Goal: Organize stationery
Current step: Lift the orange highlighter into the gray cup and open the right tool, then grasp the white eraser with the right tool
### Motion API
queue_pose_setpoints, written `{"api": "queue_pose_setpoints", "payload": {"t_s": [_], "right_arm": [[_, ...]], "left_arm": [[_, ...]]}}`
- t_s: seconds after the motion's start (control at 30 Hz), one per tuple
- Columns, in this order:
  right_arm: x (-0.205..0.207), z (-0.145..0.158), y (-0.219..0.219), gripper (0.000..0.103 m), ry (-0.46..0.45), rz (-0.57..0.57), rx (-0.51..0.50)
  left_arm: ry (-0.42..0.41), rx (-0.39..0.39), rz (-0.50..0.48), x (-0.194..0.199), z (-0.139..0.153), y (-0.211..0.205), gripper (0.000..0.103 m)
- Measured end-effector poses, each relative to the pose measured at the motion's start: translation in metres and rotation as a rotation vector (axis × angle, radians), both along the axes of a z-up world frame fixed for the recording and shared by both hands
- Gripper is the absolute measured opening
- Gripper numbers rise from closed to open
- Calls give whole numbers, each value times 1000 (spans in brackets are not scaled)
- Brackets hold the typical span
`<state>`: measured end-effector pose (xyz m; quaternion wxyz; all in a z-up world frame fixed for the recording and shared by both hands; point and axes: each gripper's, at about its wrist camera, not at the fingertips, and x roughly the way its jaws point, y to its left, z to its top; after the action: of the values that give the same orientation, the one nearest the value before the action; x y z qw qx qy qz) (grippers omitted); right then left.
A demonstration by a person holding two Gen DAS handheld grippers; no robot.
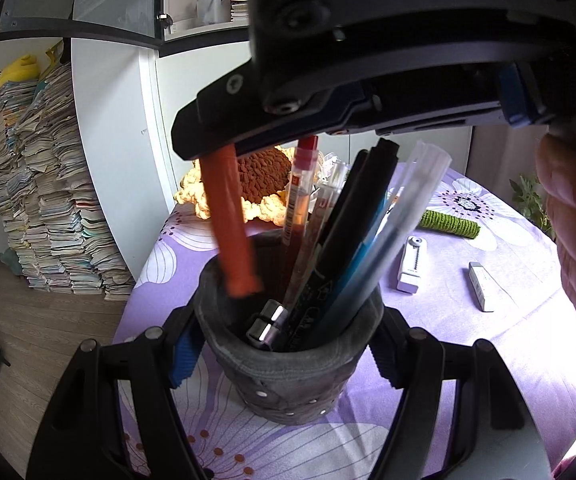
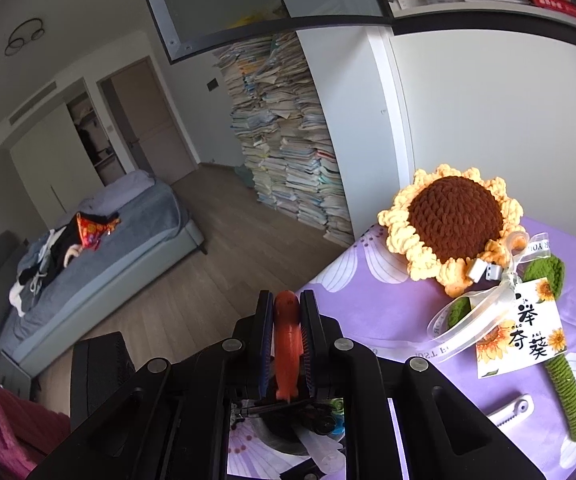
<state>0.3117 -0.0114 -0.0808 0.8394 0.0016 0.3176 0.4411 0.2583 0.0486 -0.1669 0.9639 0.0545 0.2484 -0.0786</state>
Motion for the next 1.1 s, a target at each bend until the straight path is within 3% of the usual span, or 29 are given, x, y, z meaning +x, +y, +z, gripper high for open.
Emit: {"api": "queue_pose_setpoints", "payload": {"t_s": [0.43,0.57,0.6,0.7,0.73,0.8,0.9,1.0,1.1], "right_arm": [[-7,1,-27,14,54,-36,7],[-21,9,-53,16,52,-89,54],[-24,12,-62,18,46,-113,61],[-28,14,-94,42,51,-263,2],[-25,10,-108,49,73,-344,-42],[-15,-4,-133,49,153,-490,-129],[6,-42,-170,49,360,-682,-227],[19,-73,-191,49,504,-719,-198],[27,-86,-192,49,553,-723,-199]], "left_arm": [[-3,7,-8,-1,-1,-2,70],[2,-3,-4,0,-1,-1,70],[3,-3,-4,0,-1,-1,70],[3,-2,-3,1,-1,-1,70],[3,-2,-3,0,-1,-1,70],[3,-2,-2,1,-1,-1,70],[4,-2,-1,0,-1,0,70],[7,-1,4,1,0,0,70],[8,3,7,1,0,0,70]]}}
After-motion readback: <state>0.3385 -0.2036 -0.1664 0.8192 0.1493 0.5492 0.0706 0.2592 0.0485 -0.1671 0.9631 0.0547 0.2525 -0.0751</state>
